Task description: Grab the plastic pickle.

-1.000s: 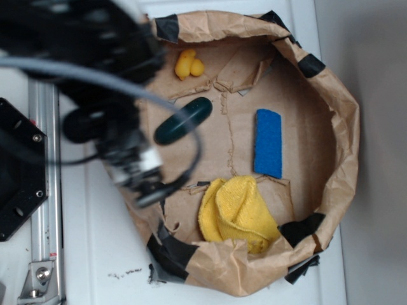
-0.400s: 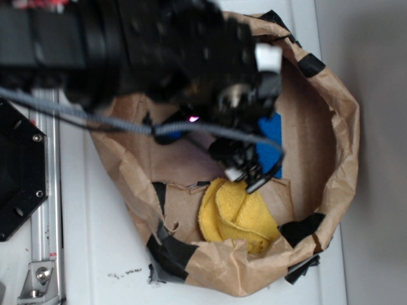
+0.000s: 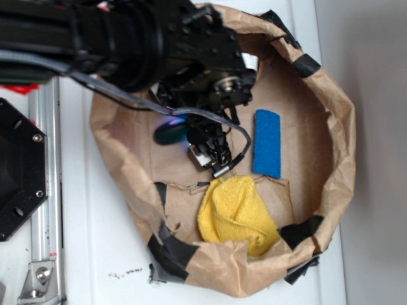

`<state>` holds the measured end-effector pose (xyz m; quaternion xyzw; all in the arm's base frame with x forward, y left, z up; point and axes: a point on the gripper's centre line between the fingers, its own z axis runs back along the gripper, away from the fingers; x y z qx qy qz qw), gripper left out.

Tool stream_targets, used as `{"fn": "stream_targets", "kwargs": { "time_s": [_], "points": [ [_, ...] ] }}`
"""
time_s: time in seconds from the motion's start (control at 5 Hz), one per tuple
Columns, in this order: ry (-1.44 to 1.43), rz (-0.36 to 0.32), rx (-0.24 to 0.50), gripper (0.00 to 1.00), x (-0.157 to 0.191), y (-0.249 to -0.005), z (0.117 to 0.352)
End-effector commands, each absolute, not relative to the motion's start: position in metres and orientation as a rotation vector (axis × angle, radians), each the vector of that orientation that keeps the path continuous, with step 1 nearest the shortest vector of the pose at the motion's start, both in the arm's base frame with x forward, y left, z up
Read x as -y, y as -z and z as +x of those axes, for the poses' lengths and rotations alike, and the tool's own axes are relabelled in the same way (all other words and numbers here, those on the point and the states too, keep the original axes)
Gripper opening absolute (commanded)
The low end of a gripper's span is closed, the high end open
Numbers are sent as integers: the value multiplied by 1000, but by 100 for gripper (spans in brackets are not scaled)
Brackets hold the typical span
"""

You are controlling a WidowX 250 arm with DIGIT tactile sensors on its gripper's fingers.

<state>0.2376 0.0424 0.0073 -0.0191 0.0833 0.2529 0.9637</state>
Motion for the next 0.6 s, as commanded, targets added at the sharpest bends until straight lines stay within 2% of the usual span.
{"fn": "stream_targets", "kwargs": {
  "time_s": [0.0, 0.4],
  "points": [
    [-460, -51, -130, 0, -45, -3, 217],
    [-461, -31, -128, 0, -46, -4, 217]
  ]
}}
